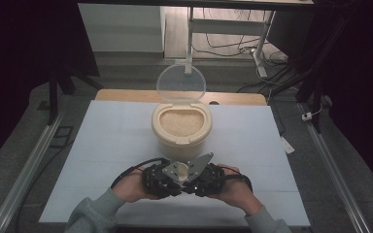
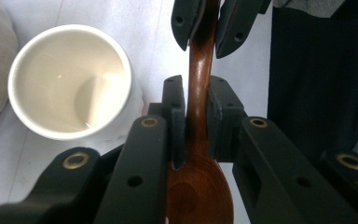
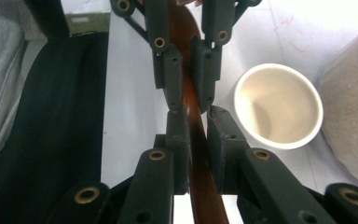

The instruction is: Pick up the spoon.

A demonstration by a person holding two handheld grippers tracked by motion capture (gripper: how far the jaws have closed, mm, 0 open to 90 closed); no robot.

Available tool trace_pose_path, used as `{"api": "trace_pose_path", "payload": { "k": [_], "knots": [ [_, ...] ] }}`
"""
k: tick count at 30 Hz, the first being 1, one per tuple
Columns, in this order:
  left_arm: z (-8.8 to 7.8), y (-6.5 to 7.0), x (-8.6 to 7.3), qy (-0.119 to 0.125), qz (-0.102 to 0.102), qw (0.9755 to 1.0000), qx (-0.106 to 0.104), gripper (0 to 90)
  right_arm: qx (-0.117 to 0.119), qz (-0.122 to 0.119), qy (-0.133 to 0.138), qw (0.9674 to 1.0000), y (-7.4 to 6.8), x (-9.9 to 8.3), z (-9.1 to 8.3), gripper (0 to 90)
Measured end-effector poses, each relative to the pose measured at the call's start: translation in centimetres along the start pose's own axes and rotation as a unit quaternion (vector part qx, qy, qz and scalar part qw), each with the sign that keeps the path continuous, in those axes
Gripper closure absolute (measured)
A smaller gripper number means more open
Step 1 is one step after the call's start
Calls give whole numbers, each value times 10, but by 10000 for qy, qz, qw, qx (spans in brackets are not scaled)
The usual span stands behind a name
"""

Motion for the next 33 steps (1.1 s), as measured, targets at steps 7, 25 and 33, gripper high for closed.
{"api": "trace_pose_path", "payload": {
  "k": [7, 25, 33],
  "knots": [
    [-6, -7, -2, 155, -221, 9991, 325, 782, -216, 644, 706, 9952, 13, 4, -15, 653],
    [-17, -20, -7, 531, -614, 9917, 996, 781, -958, 2157, 2055, 9498, 44, -20, -48, 410],
    [-19, -22, -6, 650, -658, 9884, 1203, 782, -842, 2783, 2334, 9279, 46, -31, -47, 368]
  ]
}}
Point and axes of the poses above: each handheld gripper's, and its own axes: z roughly forward along the jaws, x roughly out of its top, y roughly to its right, the point moved 7 cm from there along z, roughly forward along the jaws, and after that the axes turned 14 degrees about z, right-handed, at the moved point
